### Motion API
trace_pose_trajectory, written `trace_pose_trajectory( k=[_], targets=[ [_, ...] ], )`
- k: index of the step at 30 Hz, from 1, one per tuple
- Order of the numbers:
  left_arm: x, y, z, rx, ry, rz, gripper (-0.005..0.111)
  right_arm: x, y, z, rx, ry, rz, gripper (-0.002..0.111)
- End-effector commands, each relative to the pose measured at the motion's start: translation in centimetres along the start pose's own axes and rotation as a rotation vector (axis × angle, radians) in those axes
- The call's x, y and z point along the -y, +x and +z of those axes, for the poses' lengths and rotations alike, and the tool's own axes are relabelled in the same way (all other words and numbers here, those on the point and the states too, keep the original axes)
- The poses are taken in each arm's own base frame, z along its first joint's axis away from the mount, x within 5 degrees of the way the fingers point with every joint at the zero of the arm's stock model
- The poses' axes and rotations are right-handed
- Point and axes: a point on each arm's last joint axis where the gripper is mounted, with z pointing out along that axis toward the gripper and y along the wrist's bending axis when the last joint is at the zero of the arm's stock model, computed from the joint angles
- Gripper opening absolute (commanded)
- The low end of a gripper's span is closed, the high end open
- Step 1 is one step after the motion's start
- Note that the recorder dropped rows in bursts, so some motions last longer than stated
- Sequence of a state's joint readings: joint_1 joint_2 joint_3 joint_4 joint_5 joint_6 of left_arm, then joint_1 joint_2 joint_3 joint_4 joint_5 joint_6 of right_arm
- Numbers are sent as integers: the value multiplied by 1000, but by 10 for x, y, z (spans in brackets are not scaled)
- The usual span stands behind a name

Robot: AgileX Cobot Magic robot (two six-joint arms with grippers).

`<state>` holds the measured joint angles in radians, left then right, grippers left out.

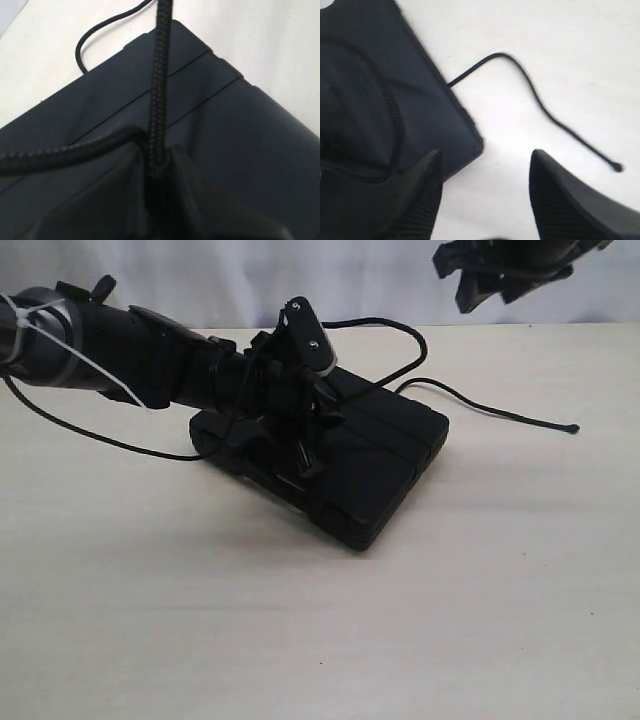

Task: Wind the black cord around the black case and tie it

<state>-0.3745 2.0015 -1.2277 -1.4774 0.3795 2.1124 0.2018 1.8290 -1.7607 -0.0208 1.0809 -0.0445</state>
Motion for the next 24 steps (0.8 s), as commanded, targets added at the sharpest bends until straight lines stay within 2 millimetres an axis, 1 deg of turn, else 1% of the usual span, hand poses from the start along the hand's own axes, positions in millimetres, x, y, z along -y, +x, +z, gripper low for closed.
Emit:
trace_pose_trajectory(
  k=[1,3,4,6,7,8,10,12,13,14,16,19,21,24],
  targets=[
    [1,1,-2,-15,19,98,0,25,-6,-8,13,134,-12,50],
    [3,1,-2,-19,35,127,0,41,-5,-3,-28,147,25,49],
    [3,1,-2,-19,39,131,0,53,-5,3,-62,156,58,48],
    [4,1,-2,-16,43,131,0,70,-3,13,-120,156,104,48],
    [4,1,-2,-16,43,131,0,82,-3,20,-127,150,116,48],
    [3,1,-2,-18,40,131,0,89,-3,28,-138,141,98,48],
    [4,1,-2,-17,43,133,0,102,2,46,-179,119,74,48],
    [4,1,-2,-17,43,133,0,109,7,62,-218,116,60,48],
    [4,1,-2,-17,43,133,0,110,9,76,-249,107,35,48],
    [4,1,-2,-17,43,133,0,112,12,85,-271,102,10,48],
    [4,1,-2,-17,43,133,0,112,18,109,-320,66,-58,48],
    [4,1,-2,-17,43,133,0,113,26,140,-377,42,-73,48],
    [4,1,-2,-17,43,133,0,115,25,155,-386,35,-94,48],
    [4,2,-2,-28,51,164,0,119,18,175,-373,29,-157,48]
  ],
)
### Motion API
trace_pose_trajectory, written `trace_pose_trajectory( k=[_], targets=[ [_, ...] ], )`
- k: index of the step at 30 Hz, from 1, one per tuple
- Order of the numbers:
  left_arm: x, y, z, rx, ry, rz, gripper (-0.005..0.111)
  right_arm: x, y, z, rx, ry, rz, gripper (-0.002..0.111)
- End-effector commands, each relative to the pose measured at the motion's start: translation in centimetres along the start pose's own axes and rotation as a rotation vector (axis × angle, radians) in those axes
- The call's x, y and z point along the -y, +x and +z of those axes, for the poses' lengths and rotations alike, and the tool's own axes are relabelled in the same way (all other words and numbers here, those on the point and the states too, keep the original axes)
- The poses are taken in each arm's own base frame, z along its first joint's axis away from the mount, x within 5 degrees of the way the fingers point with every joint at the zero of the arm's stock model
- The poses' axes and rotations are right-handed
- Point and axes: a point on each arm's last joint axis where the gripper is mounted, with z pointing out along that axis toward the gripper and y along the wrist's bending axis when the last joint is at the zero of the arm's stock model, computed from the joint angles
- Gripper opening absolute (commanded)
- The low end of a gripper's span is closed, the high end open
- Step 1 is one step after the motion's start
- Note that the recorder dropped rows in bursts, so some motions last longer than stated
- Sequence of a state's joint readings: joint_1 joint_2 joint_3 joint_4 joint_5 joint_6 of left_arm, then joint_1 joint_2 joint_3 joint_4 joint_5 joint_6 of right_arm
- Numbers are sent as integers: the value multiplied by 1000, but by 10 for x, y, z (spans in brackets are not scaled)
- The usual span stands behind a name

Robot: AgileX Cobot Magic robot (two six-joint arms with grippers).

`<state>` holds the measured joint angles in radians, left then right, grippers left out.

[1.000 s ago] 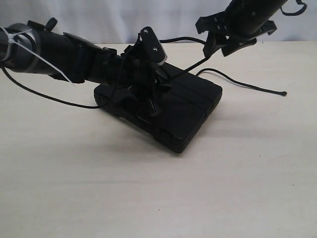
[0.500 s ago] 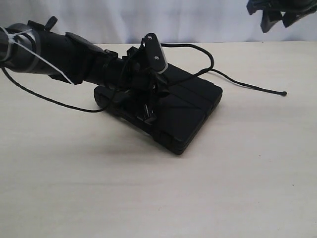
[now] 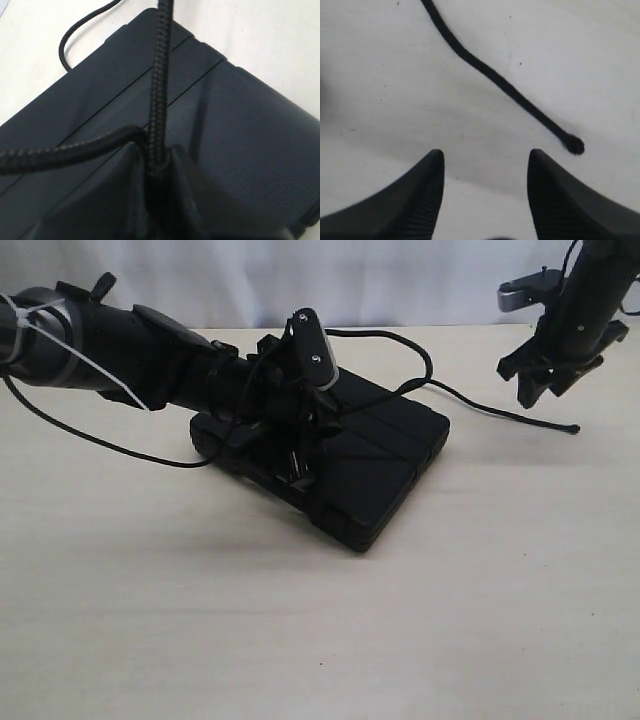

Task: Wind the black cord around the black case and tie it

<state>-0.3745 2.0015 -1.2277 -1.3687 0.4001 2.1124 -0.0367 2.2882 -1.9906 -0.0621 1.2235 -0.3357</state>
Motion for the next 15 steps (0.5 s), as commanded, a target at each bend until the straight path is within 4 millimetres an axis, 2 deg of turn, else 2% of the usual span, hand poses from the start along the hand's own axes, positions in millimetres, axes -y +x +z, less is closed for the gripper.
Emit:
trace_pose_trajectory(
  k=[1,7,11,15],
  targets=[
    [1,0,-2,-12,19,88,0,8,-18,19,29,11,-97,48],
    [3,3,-2,-38,35,159,0,12,-32,44,44,13,-275,48],
    [2,3,-2,-39,33,159,0,6,-34,56,60,-46,-430,48],
    [2,3,-2,-39,33,159,0,1,-35,62,79,-93,-488,48]
  ],
)
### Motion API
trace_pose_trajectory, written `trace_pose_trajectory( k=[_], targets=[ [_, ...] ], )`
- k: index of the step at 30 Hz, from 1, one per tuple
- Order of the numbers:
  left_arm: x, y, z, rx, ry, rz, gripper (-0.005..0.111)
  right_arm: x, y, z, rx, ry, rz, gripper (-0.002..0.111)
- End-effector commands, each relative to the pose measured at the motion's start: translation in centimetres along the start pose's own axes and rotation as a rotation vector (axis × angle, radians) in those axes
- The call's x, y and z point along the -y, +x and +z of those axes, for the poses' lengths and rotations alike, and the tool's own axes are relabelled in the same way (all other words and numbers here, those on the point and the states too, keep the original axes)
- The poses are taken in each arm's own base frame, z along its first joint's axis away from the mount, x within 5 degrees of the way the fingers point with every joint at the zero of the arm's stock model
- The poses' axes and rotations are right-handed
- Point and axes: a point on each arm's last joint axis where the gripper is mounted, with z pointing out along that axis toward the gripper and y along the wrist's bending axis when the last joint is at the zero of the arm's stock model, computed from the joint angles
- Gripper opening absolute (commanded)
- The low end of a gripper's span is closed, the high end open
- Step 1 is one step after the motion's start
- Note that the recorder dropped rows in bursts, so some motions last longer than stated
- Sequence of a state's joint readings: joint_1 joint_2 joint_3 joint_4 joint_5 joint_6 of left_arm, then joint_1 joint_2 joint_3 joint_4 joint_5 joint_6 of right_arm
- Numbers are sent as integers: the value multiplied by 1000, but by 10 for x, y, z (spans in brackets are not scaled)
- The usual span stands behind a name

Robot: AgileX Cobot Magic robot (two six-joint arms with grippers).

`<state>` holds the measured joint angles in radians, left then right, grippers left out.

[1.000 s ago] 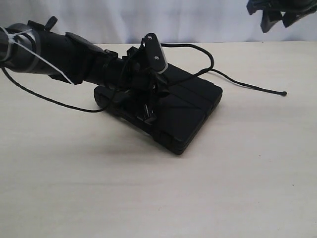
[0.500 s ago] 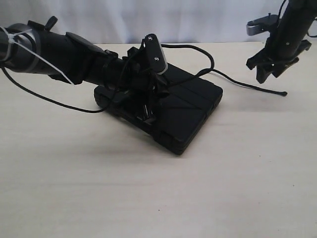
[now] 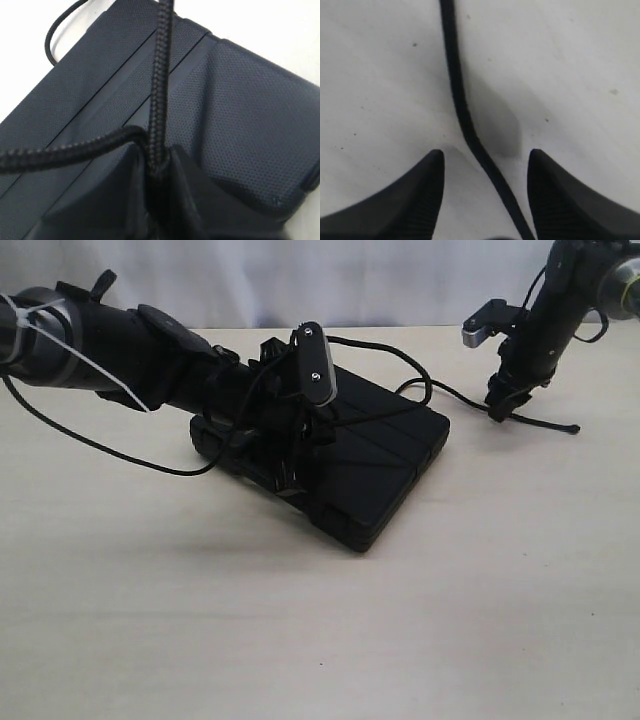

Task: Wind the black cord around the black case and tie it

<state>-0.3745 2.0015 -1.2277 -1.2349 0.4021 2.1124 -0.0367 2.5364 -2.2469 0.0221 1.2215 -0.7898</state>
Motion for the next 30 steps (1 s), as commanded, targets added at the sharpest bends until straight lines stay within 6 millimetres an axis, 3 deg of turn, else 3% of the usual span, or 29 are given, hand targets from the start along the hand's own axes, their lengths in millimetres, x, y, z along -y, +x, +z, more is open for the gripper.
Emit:
trace_pose_trajectory(
  k=[1,4,12,15,19,22,26,30],
  targets=[
    [0,-1,-2,5,3,36,0,0,-1,2,31,-28,-63,48],
    [0,-1,-2,5,3,36,0,0,-1,7,24,-33,-63,43],
    [-1,-2,-2,20,-6,-6,0,2,2,8,-3,-12,20,4],
    [-1,-2,-2,20,-6,-6,0,2,2,6,-3,-8,112,4],
    [-1,-2,-2,20,-6,-8,0,0,-5,-19,75,-28,276,4],
    [0,-3,-2,25,1,-8,0,-9,-16,-40,198,-136,375,4],
    [1,-4,-2,33,15,-6,0,-22,-34,-48,358,-344,436,4],
    [1,-3,-2,31,12,-6,0,-27,-40,-52,408,-431,505,4]
  ],
)
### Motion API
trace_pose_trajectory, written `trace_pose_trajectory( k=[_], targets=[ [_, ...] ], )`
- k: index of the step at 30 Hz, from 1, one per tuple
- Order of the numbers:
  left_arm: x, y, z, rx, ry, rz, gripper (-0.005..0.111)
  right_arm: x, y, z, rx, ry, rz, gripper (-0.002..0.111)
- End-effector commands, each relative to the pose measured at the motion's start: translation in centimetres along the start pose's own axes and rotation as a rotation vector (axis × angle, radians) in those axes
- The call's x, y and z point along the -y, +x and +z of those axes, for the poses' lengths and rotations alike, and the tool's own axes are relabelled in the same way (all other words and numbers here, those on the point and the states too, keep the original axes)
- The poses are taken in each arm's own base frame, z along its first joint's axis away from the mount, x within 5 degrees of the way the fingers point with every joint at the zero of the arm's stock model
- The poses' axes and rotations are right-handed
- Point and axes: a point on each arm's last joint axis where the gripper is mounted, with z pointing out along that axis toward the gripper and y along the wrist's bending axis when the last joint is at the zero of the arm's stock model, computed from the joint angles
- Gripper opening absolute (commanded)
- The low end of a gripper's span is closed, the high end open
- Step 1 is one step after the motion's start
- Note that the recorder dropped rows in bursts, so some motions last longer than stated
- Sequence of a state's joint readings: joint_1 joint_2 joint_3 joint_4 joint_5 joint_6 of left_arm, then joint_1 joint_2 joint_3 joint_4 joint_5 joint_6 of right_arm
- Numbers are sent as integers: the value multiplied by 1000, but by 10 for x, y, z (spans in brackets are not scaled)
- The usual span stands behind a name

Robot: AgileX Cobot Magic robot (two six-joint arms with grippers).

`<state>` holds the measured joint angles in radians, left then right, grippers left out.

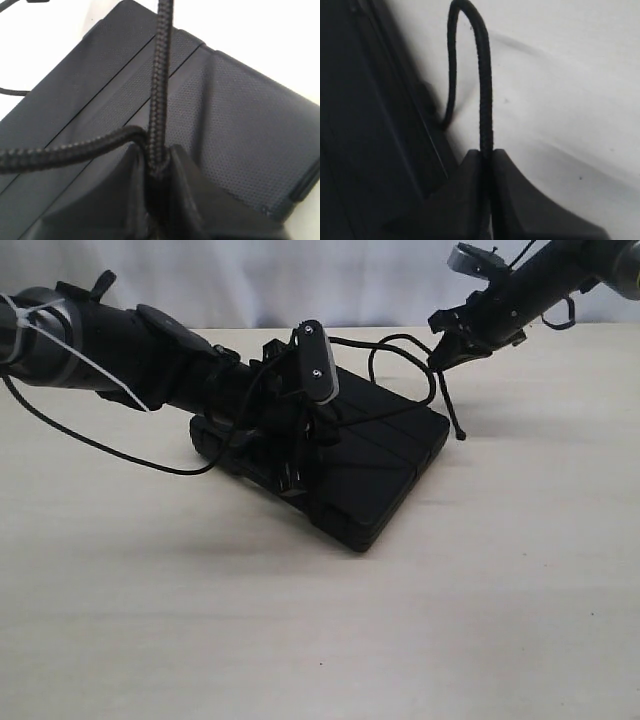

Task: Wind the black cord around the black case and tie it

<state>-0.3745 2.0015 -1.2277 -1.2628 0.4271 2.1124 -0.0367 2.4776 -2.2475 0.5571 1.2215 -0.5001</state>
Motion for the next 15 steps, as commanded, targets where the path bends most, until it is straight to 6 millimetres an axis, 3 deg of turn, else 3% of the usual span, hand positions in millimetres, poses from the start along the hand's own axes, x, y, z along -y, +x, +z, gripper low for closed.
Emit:
trace_pose_trajectory(
  k=[1,5,15],
  targets=[
    [-1,-1,-2,4,-10,20,0,-6,-6,-8,54,-65,71,4],
    [-5,3,-2,-45,-50,67,0,-7,-6,-8,53,-70,138,4],
    [-3,10,0,-220,-51,534,0,-19,-17,-11,145,-228,295,4]
  ],
)
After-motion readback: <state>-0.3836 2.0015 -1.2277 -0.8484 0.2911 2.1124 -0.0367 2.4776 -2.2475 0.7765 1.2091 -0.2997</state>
